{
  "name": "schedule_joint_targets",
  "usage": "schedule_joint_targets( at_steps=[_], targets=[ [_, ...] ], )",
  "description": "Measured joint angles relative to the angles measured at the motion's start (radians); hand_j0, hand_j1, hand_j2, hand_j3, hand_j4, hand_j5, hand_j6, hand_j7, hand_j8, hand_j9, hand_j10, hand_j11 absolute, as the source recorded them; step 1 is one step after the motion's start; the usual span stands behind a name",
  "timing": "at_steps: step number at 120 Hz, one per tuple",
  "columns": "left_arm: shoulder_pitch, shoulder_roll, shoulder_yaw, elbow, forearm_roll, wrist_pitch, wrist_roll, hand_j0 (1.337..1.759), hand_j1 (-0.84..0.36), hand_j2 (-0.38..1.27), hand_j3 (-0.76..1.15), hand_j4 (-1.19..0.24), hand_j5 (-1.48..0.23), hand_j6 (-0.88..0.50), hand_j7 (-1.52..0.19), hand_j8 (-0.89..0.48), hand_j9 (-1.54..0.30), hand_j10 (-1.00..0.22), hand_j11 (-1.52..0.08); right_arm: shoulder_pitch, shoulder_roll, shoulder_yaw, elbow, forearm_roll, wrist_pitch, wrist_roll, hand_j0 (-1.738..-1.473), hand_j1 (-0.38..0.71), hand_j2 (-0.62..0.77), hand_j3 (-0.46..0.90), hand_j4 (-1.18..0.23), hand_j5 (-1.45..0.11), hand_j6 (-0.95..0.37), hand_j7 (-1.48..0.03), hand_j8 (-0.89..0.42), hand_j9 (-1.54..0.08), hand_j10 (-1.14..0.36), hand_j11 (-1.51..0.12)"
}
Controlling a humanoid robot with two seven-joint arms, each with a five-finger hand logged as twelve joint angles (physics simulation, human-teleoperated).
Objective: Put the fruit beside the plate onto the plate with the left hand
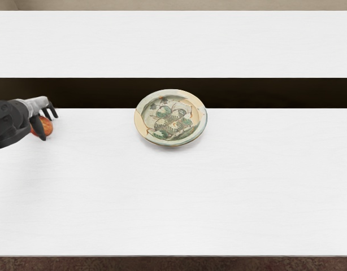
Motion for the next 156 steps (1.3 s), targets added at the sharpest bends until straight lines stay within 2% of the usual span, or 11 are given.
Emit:
schedule_joint_targets(
  at_steps=[13, 20, 32, 38, 70, 97, 117, 136, 144, 149, 156],
  targets=[
    [-0.003, 0.0, 0.006, 0.016, -0.001, 0.0, 0.0, 1.657, -0.26, 0.12, 0.0, -0.52, -0.69, -0.49, -0.69, -0.51, -0.69, -0.52, -0.69, 0.0, 0.0, 0.0, 0.0, 0.0, 0.0, 0.0, -1.658, -0.35, 0.0, 0.0, 0.0, 0.0, 0.0, 0.0, 0.0, 0.0, 0.0, 0.0],
    [-0.003, 0.0, 0.007, 0.019, -0.004, -0.001, 0.0, 1.657, -0.28, 0.2, 0.0, -0.57, -0.74, -0.48, -0.74, -0.5, -0.75, -0.57, -0.74, 0.0, 0.0, 0.0, 0.0, 0.0, 0.0, 0.0, -1.658, -0.35, 0.0, 0.0, 0.0, 0.0, 0.0, 0.0, 0.0, 0.0, 0.0, 0.0],
    [-0.011, 0.0, 0.009, 0.022, -0.012, -0.004, 0.0, 1.655, -0.33, 0.33, 0.0, -0.64, -0.85, -0.41, -0.85, -0.43, -0.85, -0.64, -0.85, 0.0, 0.0, 0.0, 0.0, 0.0, 0.0, 0.0, -1.658, -0.35, 0.0, 0.0, 0.0, 0.0, 0.0, 0.0, 0.0, 0.0, 0.0, 0.0],
    [-0.025, 0.0, 0.009, 0.022, -0.027, -0.007, 0.001, 1.653, -0.36, 0.34, 0.0, -0.6, -0.92, -0.36, -0.91, -0.39, -0.9, -0.67, -0.9, 0.0, 0.0, 0.0, 0.0, 0.0, 0.0, 0.0, -1.658, -0.35, 0.0, 0.0, 0.0, 0.0, 0.0, 0.0, 0.0, 0.0, 0.0, 0.0],
    [-0.153, -0.063, 0.008, 0.017, -0.116, -0.012, 0.0, 1.646, -0.41, 0.37, 0.0, -0.48, -1.09, -0.24, -1.05, -0.29, -1.04, -0.6, -1.05, 0.0, 0.0, 0.0, 0.0, 0.0, 0.0, 0.0, -1.658, -0.35, 0.0, 0.0, 0.0, 0.0, 0.0, 0.0, 0.0, 0.0, 0.0, 0.0],
    [-0.257, -0.206, 0.003, 0.011, -0.178, -0.018, 0.002, 1.643, -0.44, 0.44, 0.0, -0.45, -1.17, -0.2, -1.11, -0.25, -1.08, -0.58, -1.08, 0.0, 0.0, 0.0, 0.0, 0.0, 0.0, 0.0, -1.658, -0.35, 0.0, 0.0, 0.0, 0.0, 0.0, 0.0, 0.0, 0.0, 0.0, 0.0],
    [-0.306, -0.286, 0.002, -0.015, -0.227, -0.017, 0.001, 1.643, -0.42, 0.42, 0.0, -0.45, -1.19, -0.21, -1.14, -0.25, -1.09, -0.58, -1.09, 0.0, 0.0, 0.0, 0.0, 0.0, 0.0, 0.0, -1.658, -0.35, 0.0, 0.0, 0.0, 0.0, 0.0, 0.0, 0.0, 0.0, 0.0, 0.0],
    [-0.314, -0.401, 0.002, -0.034, -0.244, -0.016, 0.0, 1.644, -0.42, 0.43, 0.0, -0.44, -1.2, -0.2, -1.16, -0.24, -1.09, -0.58, -1.1, 0.0, 0.0, 0.0, 0.0, 0.0, 0.0, 0.0, -1.658, -0.35, 0.0, 0.0, 0.0, 0.0, 0.0, 0.0, 0.0, 0.0, 0.0, 0.0],
    [-0.309, -0.409, 0.001, -0.037, -0.246, -0.016, 0.0, 1.645, -0.43, 0.43, 0.0, -0.45, -1.2, -0.19, -1.16, -0.24, -1.09, -0.58, -1.1, 0.0, 0.0, 0.0, 0.0, 0.0, 0.0, 0.0, -1.658, -0.35, 0.0, 0.0, 0.0, 0.0, 0.0, 0.0, 0.0, 0.0, 0.0, 0.0],
    [-0.304, -0.41, 0.001, -0.038, -0.243, -0.013, 0.0, 1.646, -0.39, 0.39, 0.0, -0.48, -1.11, -0.22, -1.09, -0.26, -1.02, -0.59, -1.03, 0.0, 0.0, 0.0, 0.0, 0.0, 0.0, 0.0, -1.658, -0.35, 0.0, 0.0, 0.0, 0.0, 0.0, 0.0, 0.0, 0.0, 0.0, 0.0],
    [-0.298, -0.41, 0.001, -0.039, -0.239, -0.008, 0.0, 1.649, -0.26, 0.3, 0.0, -0.41, -0.9, -0.21, -0.88, -0.24, -0.83, -0.49, -0.84, 0.0, 0.0, 0.0, 0.0, 0.0, 0.0, 0.0, -1.658, -0.35, 0.0, 0.0, 0.0, 0.0, 0.0, 0.0, 0.0, 0.0, 0.0, 0.0]
  ],
)
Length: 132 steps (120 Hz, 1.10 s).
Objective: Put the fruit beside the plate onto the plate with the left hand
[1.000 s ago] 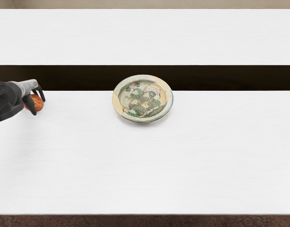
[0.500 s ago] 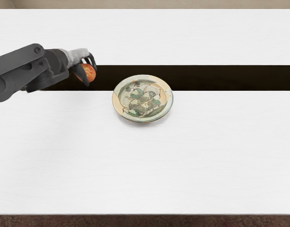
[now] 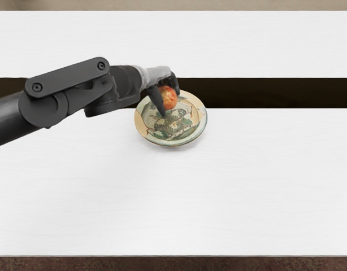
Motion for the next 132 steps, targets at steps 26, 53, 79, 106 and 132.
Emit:
schedule_joint_targets(
  at_steps=[26, 53, 79, 106, 132],
  targets=[
    [0.044, 0.144, -0.048, -0.062, -0.11, 0.0, 0.0, 1.655, 0.06, 0.12, 0.0, -0.21, -0.4, -0.14, -0.39, -0.15, -0.37, -0.24, -0.37, 0.0, 0.0, 0.0, 0.0, 0.0, 0.0, 0.0, -1.658, -0.35, 0.0, 0.0, 0.0, 0.0, 0.0, 0.0, 0.0, 0.0, 0.0, 0.0],
    [0.167, 0.457, -0.133, -0.153, -0.339, -0.124, -0.002, 1.657, 0.17, 0.05, 0.0, -0.13, -0.22, -0.11, -0.21, -0.12, -0.21, -0.14, -0.21, 0.0, 0.0, 0.0, 0.0, 0.0, 0.0, 0.0, -1.658, -0.35, 0.0, 0.0, 0.0, 0.0, 0.0, 0.0, 0.0, 0.0, 0.0, 0.0],
    [0.21, 0.559, -0.221, -0.13, -0.546, -0.436, -0.135, 1.658, 0.25, 0.03, 0.0, -0.08, -0.12, -0.07, -0.12, -0.08, -0.12, -0.08, -0.12, 0.0, 0.0, 0.0, 0.0, 0.0, 0.0, 0.0, -1.658, -0.35, 0.0, 0.0, 0.0, 0.0, 0.0, 0.0, 0.0, 0.0, 0.0, 0.0],
    [0.245, 0.549, -0.247, 0.062, -0.746, -0.49, -0.188, 1.658, 0.3, 0.01, 0.0, -0.04, -0.06, -0.04, -0.06, -0.04, -0.06, -0.04, -0.06, 0.0, 0.0, 0.0, 0.0, 0.0, 0.0, 0.0, -1.658, -0.35, 0.0, 0.0, 0.0, 0.0, 0.0, 0.0, 0.0, 0.0, 0.0, 0.0],
    [0.32, 0.57, -0.277, 0.242, -0.771, -0.496, -0.222, 1.658, 0.32, 0.01, 0.0, -0.03, -0.04, -0.03, -0.04, -0.03, -0.04, -0.03, -0.03, 0.0, 0.0, 0.0, 0.0, 0.0, 0.0, 0.0, -1.658, -0.35, 0.0, 0.0, 0.0, 0.0, 0.0, 0.0, 0.0, 0.0, 0.0, 0.0]
  ],
)
